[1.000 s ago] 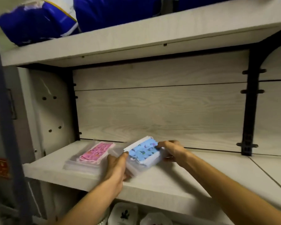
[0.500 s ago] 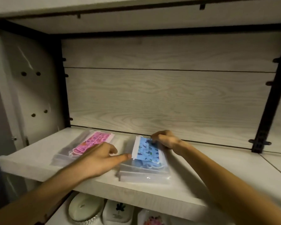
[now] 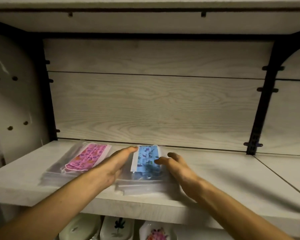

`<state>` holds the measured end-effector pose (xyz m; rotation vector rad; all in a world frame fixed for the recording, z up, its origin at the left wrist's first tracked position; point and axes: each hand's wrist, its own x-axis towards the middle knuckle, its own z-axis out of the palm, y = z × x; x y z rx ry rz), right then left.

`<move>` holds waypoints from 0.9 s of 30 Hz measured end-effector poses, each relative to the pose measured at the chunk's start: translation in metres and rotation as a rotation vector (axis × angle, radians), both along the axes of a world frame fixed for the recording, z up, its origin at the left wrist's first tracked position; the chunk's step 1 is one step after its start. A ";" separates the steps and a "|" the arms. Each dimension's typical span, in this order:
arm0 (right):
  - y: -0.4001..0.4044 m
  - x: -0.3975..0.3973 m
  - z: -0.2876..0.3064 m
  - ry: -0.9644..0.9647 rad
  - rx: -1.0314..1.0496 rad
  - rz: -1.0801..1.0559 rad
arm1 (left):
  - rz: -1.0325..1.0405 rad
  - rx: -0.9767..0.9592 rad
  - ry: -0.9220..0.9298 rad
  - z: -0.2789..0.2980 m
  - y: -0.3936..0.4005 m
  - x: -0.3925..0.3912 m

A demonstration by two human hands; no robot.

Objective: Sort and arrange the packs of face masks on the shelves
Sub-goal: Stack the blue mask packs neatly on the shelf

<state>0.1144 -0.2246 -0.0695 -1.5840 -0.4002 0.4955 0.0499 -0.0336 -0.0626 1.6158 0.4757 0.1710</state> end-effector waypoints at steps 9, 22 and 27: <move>-0.001 -0.004 -0.010 -0.086 -0.070 -0.079 | 0.020 -0.052 -0.049 0.000 -0.007 -0.006; 0.014 0.008 -0.024 -0.254 -0.159 -0.174 | -0.006 0.053 -0.056 -0.015 -0.001 0.005; 0.017 0.007 -0.026 -0.244 -0.158 -0.144 | -0.006 0.056 -0.017 -0.030 0.004 0.008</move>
